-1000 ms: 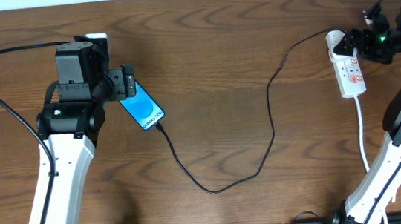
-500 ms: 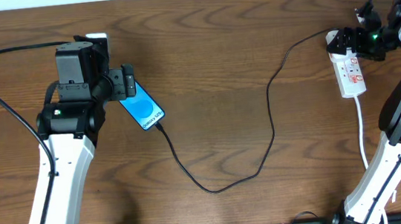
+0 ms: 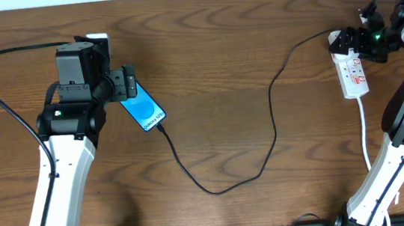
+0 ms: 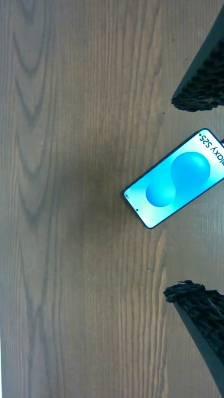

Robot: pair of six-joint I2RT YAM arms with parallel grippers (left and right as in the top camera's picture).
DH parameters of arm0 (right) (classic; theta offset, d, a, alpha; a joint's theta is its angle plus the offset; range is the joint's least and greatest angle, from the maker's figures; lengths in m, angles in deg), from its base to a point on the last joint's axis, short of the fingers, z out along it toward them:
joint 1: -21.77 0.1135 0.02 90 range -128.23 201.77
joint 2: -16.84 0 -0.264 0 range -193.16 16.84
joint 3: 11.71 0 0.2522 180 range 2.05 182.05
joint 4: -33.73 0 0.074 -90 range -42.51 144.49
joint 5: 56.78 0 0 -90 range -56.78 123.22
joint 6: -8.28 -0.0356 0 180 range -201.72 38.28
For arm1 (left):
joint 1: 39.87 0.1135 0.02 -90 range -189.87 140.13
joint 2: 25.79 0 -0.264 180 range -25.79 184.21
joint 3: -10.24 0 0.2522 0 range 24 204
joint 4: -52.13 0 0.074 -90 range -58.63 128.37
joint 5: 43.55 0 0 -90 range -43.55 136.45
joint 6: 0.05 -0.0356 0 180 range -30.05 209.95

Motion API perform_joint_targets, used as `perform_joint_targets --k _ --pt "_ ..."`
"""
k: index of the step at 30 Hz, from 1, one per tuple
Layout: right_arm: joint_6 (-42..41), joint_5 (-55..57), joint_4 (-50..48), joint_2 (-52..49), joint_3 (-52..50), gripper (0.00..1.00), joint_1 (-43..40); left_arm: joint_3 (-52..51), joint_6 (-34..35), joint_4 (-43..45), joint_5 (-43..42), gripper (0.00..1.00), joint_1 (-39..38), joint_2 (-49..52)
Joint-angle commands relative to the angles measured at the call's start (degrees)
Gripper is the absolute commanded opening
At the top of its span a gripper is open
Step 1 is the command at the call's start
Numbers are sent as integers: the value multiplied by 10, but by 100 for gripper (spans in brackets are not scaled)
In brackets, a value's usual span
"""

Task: Plug charger to phone and switch on socket
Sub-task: 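Press the orange switch next to the charger down with the right gripper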

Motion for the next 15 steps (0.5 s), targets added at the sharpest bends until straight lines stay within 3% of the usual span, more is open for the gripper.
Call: perform_joint_targets --k 1,15 --pt "-16 -23 -6 -1 -32 99 10 -2 -5 0 7 89 1 4" --pt "-26 -31 -6 -1 -49 99 10 -2 -5 0 7 89 1 4"
